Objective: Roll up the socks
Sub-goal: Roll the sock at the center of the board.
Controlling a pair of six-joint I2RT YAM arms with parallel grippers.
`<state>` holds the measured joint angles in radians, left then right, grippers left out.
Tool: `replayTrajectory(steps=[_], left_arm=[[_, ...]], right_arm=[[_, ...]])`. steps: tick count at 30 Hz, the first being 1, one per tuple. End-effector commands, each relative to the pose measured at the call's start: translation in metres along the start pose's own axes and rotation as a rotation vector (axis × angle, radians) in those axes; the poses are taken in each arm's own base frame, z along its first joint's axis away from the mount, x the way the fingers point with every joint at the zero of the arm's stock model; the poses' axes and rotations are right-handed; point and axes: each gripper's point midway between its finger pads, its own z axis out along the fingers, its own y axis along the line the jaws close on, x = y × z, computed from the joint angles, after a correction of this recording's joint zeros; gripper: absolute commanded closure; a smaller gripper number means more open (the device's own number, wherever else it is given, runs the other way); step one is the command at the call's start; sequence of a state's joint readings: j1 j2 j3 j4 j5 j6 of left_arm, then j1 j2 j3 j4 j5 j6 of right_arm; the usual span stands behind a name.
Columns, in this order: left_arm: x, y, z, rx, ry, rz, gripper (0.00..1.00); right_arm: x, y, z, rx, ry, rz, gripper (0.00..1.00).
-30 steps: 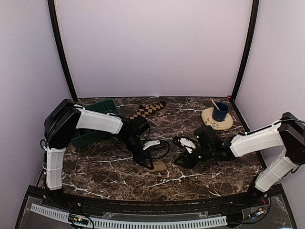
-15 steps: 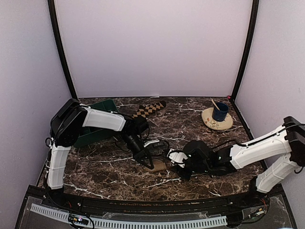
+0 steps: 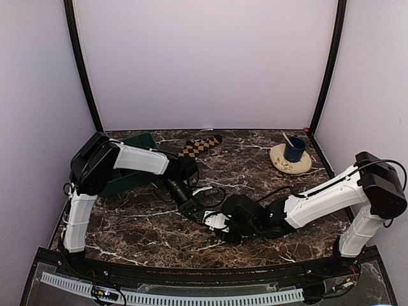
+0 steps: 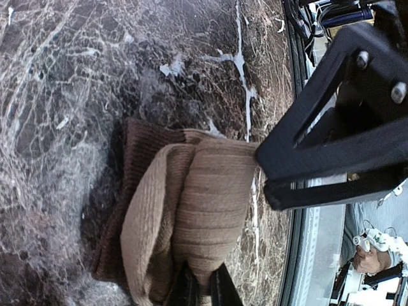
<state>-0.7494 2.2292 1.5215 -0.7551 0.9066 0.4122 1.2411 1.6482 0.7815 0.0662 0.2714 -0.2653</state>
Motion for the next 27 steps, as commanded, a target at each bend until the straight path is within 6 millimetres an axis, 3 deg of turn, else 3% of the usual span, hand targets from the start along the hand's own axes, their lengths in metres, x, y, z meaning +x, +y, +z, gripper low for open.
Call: replayTrajectory(steps=[1,10,27], left_arm=[[0.032,0.021,0.009,-0.048,0.107,-0.084,1.0],[0.032,0.02,0.011,-0.023,0.106,-0.089,1.0],[0.032,0.02,0.011,-0.017,0.107,-0.092,1.0]], right_arm=[[-0.007,0.002,0.006,0.016,0.011,-0.083,0.6],[-0.008,-0.002,0.018,0.045,0.038,-0.144,0.59],[0.011,-0.019,0.03,0.045,0.11,-0.152,0.54]])
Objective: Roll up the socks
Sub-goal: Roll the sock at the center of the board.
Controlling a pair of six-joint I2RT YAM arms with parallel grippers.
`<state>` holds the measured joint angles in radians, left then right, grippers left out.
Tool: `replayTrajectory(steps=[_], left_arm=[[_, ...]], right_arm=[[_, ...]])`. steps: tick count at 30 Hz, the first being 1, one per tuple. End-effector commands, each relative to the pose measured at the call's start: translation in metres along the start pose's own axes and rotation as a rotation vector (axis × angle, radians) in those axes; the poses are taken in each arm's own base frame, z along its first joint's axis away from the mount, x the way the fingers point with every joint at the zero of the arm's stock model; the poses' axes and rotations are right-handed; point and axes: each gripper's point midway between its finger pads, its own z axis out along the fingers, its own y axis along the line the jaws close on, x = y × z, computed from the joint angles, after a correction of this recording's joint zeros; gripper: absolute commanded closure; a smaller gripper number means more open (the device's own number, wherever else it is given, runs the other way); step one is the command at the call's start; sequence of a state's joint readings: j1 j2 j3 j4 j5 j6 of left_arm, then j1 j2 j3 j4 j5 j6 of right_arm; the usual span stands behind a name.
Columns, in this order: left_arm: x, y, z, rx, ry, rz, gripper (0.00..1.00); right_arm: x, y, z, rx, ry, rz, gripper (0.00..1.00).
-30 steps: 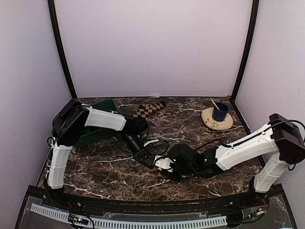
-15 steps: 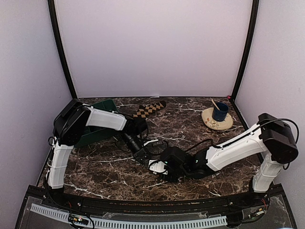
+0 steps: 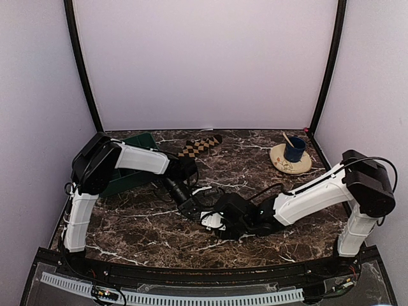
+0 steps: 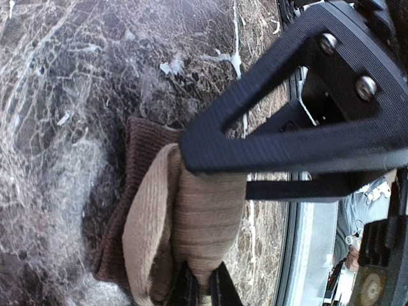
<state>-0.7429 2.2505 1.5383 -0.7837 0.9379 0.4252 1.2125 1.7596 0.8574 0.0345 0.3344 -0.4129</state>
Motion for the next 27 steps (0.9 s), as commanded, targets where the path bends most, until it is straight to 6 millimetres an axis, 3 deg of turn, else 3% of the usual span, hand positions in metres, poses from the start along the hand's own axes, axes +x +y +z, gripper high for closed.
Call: replayTrajectory(steps=[1,10,20,27], left_arm=[[0.031,0.021,0.01,-0.052,0.106,-0.079,1.0],[0.03,0.022,0.01,-0.054,0.105,-0.078,1.0],[0.03,0.023,0.012,-0.048,0.109,-0.084,1.0],[0.03,0.024,0.011,-0.053,0.109,-0.084,1.0]], right_arm=[[0.001,-0.005,0.006,-0.015,0.018,-0.006,0.55],[0.002,0.006,0.007,-0.085,0.024,-0.023,0.65],[-0.002,0.004,0.007,-0.067,0.036,-0.063,0.59],[-0.002,0.007,0.009,-0.081,0.05,-0.089,0.66]])
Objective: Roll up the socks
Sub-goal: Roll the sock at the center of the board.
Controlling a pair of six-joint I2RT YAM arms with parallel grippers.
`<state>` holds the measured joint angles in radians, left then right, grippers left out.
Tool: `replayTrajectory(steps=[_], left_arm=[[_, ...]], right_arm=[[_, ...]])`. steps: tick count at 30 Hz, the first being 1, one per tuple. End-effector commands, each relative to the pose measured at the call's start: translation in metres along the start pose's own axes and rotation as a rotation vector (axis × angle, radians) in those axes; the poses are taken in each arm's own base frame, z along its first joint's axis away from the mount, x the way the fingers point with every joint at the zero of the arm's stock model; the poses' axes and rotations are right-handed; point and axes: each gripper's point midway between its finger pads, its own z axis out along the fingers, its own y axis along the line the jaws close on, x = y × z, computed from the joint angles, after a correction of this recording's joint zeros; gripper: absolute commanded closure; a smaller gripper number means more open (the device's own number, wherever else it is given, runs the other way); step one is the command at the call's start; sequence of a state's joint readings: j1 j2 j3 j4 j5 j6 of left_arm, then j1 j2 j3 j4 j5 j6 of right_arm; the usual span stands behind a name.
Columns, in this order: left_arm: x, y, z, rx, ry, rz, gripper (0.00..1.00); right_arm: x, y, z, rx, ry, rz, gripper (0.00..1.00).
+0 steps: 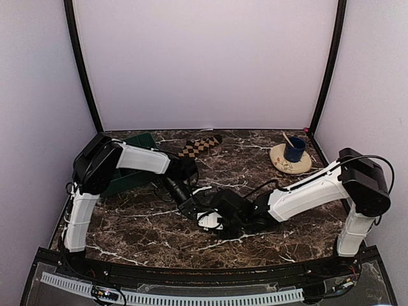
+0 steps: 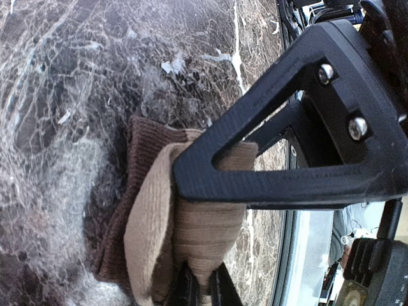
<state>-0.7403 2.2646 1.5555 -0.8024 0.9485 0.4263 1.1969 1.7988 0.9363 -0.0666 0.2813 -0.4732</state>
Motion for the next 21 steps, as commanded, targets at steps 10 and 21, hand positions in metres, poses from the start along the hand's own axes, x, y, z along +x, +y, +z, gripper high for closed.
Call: replayTrajectory(steps=[10,21], left_arm=[[0.032,0.029,0.009,-0.098,0.117,-0.098,0.9],[0.028,0.024,-0.01,-0.164,0.046,-0.086,0.73]], right_arm=[[0.003,0.018,0.003,-0.094,0.022,0.007,0.93],[0.002,0.011,0.0,-0.204,-0.005,0.155,0.97]])
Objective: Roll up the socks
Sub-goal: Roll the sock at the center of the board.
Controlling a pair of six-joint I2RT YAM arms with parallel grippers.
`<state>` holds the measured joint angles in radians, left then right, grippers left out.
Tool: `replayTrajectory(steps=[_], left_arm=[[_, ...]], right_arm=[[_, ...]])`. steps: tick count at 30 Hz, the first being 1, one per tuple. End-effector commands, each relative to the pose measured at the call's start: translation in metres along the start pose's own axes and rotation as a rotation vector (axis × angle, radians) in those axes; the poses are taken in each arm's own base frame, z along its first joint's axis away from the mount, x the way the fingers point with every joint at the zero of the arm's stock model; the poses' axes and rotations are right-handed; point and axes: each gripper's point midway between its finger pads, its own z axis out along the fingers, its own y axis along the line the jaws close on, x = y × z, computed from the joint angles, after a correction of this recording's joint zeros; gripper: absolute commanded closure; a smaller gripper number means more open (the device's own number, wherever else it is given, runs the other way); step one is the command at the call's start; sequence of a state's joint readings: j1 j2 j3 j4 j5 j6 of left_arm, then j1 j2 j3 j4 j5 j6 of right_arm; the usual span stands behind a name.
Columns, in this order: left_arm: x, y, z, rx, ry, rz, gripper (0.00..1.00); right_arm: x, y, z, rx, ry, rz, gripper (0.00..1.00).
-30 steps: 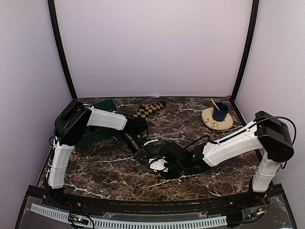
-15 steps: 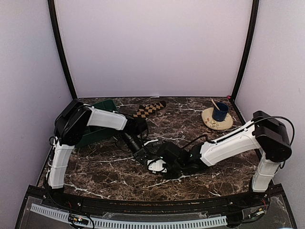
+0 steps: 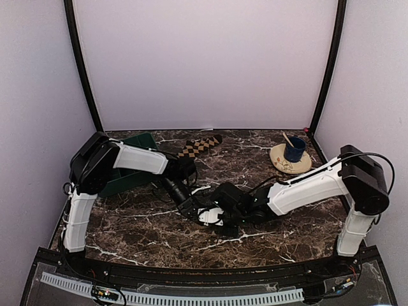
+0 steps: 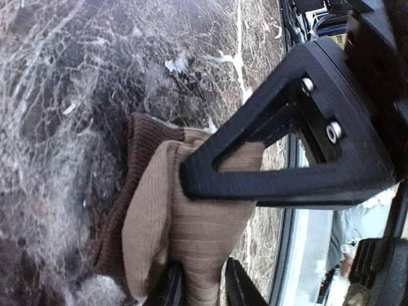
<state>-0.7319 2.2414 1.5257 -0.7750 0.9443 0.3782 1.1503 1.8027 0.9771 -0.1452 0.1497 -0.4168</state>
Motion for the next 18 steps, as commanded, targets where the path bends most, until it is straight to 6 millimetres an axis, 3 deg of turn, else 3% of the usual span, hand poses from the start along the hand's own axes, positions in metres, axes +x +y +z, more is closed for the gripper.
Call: replayTrajectory(steps=[1,8,9,10,11,18], left_arm=[[0.024,0.023,-0.011,-0.171,0.044,-0.041,0.73],[0.025,0.025,-0.026,-0.25,-0.012,-0.026,0.68],[0.024,0.025,-0.028,-0.256,-0.02,-0.024,0.64],[0.022,0.025,-0.03,-0.262,-0.028,-0.021,0.52],[0.02,0.025,-0.031,-0.272,-0.038,-0.014,0.49],[0.01,0.023,-0.047,-0.337,-0.104,0.013,0.49]], right_arm=[[0.001,0.006,0.001,-0.095,-0.003,0.087,0.97],[0.0,0.006,0.002,-0.158,-0.008,0.157,0.98],[0.0,0.006,0.001,-0.167,-0.009,0.165,0.98],[-0.001,0.006,0.001,-0.173,-0.012,0.169,0.98],[0.0,0.005,0.001,-0.179,-0.011,0.174,0.98],[-0.002,0.009,0.004,-0.254,-0.005,0.207,0.98]])
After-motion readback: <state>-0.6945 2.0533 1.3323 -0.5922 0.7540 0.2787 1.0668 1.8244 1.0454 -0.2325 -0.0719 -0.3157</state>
